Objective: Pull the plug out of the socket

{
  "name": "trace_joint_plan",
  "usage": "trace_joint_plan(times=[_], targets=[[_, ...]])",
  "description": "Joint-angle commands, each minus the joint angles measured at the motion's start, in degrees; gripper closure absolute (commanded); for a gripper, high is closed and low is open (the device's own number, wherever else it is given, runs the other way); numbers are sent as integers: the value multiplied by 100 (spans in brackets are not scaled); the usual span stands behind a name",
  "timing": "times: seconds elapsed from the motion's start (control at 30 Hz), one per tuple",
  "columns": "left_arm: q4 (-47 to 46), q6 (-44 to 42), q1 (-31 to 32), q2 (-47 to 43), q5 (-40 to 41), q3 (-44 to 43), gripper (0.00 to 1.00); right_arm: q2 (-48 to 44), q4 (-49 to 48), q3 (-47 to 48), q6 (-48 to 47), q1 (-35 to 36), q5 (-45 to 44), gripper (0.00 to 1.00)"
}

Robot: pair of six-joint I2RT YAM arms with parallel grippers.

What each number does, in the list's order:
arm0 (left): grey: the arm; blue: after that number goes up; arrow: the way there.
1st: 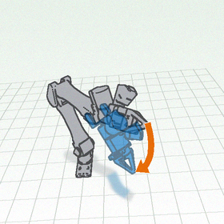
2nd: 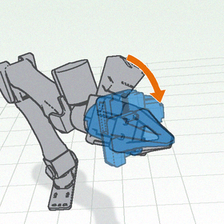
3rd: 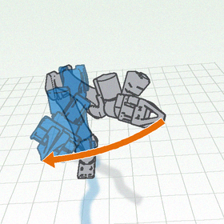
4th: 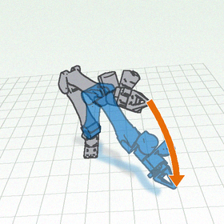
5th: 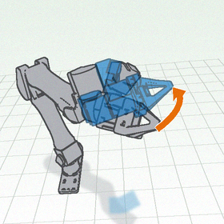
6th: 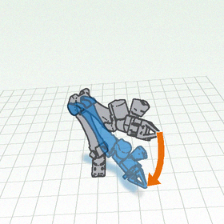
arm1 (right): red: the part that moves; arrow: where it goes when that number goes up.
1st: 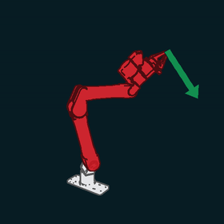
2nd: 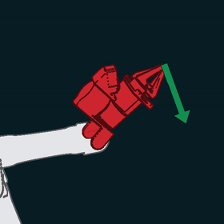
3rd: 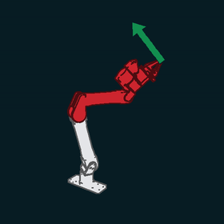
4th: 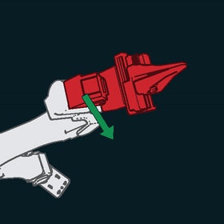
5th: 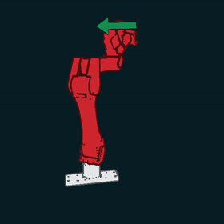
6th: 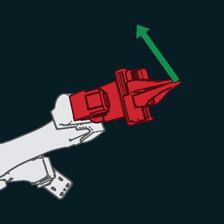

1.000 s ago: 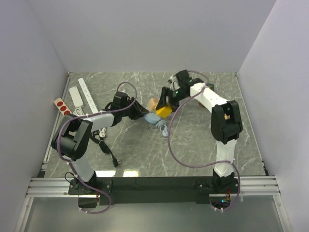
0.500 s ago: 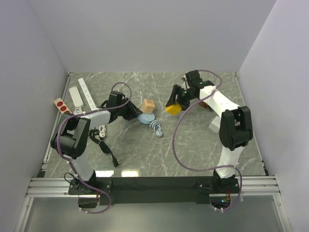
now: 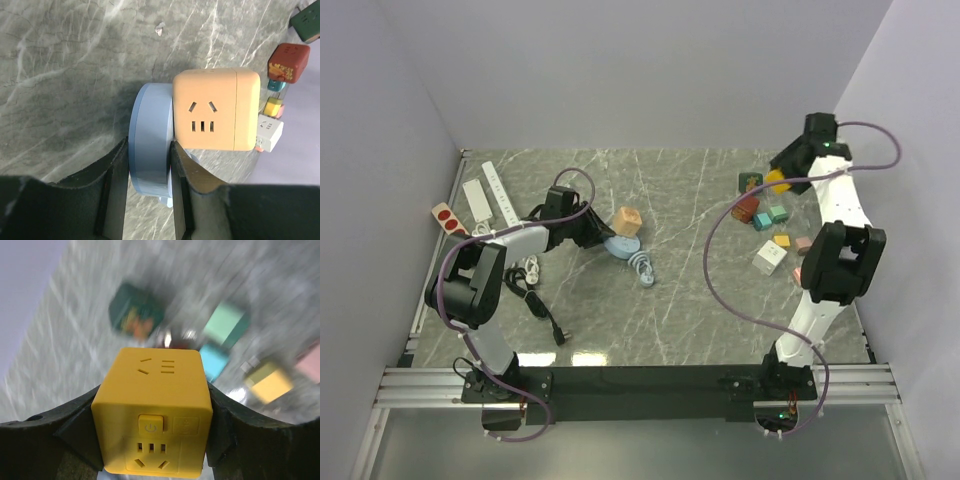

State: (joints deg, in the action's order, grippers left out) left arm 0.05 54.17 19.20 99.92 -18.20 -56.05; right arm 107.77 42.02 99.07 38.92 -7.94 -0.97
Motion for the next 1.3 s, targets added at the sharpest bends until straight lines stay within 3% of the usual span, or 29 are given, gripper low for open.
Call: trace_joint_plan(times=[0.0,0.2,0.6,0.8,0.9,1.0,1.13,1.27], targets=[[530,-460,13,-78,-8,-125,100,253,271,718,301,-268,-1070,100],[662,-583,13,36,-114,-248,100,1176,289,1440,441,-480,-984,100],[794,-715,48,19,-351,-328,100,1897,-888,1343,749,-585,-361,100],[838,-768,93,89,-448,-327,100,2494,-371,2151,740,-577,-298,100],[812,-750,119,89,-439,-310,100,2609,-309,2178,723,-568,-289,91],[803,-750,119,107,-439,-327,100,2714,-221,2222,705,-577,-237,71],[812,-733,128,89,-448,-345,99,2785,-79,2293,644,-542,-175,62],[812,-759,137,98,-465,-380,100,2531,-150,2073,644,-533,-158,39]])
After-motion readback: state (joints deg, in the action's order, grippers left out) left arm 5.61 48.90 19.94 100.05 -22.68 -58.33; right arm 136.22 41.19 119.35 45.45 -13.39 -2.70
